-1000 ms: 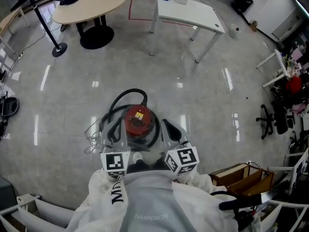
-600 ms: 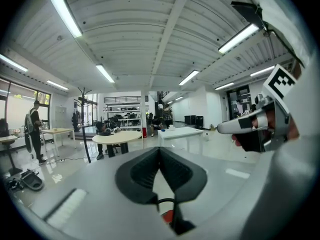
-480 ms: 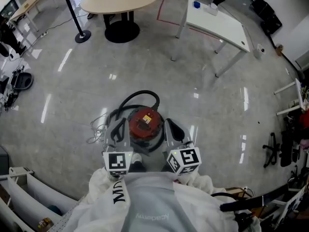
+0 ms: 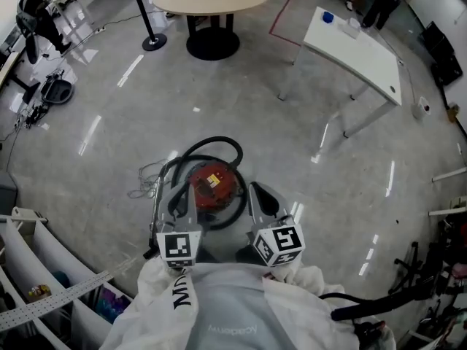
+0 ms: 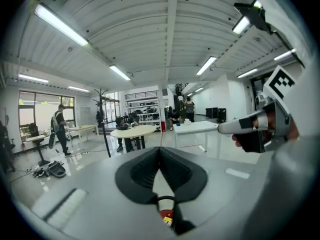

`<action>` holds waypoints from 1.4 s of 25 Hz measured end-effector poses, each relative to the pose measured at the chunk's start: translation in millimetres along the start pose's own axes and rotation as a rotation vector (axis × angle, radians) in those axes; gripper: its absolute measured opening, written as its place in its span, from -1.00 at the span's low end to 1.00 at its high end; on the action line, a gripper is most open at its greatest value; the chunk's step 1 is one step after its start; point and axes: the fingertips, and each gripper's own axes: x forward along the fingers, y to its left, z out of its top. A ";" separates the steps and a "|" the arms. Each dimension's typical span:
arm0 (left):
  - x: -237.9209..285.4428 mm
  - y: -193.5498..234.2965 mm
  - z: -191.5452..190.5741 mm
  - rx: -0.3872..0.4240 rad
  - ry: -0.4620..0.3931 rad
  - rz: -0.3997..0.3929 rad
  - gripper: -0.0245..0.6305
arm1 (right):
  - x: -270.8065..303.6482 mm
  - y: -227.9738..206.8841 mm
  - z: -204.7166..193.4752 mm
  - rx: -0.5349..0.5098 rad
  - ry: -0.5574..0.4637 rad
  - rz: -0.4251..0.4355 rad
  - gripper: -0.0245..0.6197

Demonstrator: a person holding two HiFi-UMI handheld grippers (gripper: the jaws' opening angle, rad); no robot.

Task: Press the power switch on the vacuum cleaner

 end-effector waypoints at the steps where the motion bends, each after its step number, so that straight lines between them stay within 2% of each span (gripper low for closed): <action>1: -1.8 -8.0 0.2 -0.006 0.003 0.023 -0.93 | -4.1 -6.0 -1.2 -0.003 0.009 0.022 -0.92; 6: -11.9 -36.9 -2.2 -0.028 0.029 0.132 -0.93 | -22.4 -26.9 -2.2 -0.019 0.028 0.117 -0.92; 14: -29.2 -62.1 6.8 -0.030 0.039 0.231 -0.93 | -34.4 -37.0 -3.6 -0.014 0.038 0.217 -0.92; 23: -35.0 -61.0 1.0 -0.035 0.055 0.251 -0.93 | -31.4 -31.7 -9.3 -0.003 0.048 0.240 -0.92; 29: -26.1 -52.5 0.5 -0.053 0.035 0.222 -0.93 | -17.3 -26.6 -0.5 -0.035 0.046 0.217 -0.92; 35: -23.9 -32.5 9.5 -0.055 -0.006 0.183 -0.93 | -1.7 -3.0 13.2 -0.066 0.026 0.198 -0.92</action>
